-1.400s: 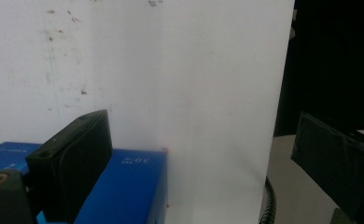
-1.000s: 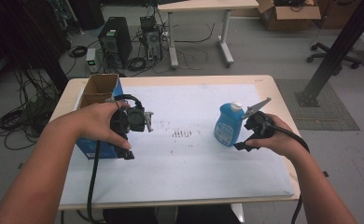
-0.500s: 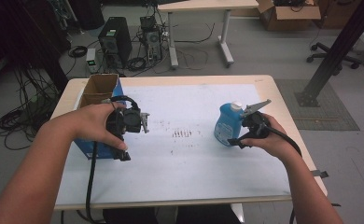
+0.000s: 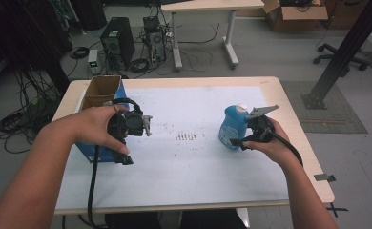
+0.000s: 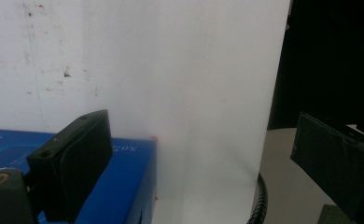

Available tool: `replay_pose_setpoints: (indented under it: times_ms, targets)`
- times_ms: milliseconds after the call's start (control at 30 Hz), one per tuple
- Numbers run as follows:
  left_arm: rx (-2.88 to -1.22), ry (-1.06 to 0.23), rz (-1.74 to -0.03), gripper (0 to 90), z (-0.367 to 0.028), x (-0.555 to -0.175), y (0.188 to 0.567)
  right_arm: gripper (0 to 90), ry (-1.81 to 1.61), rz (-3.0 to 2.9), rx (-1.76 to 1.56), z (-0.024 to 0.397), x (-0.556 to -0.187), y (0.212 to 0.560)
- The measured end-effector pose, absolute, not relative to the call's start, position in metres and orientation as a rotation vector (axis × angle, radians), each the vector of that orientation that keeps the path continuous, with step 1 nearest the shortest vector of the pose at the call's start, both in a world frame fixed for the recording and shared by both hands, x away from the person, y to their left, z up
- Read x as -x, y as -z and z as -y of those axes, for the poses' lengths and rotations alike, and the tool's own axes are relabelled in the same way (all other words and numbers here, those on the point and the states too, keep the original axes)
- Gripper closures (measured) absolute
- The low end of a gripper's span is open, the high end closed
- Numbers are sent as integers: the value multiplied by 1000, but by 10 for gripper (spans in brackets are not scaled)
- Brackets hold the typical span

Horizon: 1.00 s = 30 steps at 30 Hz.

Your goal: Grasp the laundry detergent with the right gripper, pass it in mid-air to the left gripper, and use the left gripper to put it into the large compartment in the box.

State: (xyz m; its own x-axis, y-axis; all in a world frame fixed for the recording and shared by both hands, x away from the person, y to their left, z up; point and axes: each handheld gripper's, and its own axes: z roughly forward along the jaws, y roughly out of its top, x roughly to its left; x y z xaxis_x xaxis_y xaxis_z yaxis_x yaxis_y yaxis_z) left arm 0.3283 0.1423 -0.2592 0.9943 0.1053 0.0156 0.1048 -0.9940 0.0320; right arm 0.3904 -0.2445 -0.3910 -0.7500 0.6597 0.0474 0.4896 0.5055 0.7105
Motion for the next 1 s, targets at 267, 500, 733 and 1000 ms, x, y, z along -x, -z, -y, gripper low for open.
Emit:
replay_pose_setpoints:
  times_ms: [267,500,733,1000]
  targets:
    - [-3099,-31,-153,57,-141,-328,260,18,-1148,-2456,-1020,242,-392,398]
    - [-3096,-32,-152,58,-143,-329,260,14,-1207,-2362,-1056,241,-391,402]
    - [-3096,-29,-153,57,-144,-329,261,12,-1238,-2317,-1069,239,-390,407]
    - [-3093,-35,-150,59,-145,-329,262,53,-1259,-2262,-1076,237,-388,407]
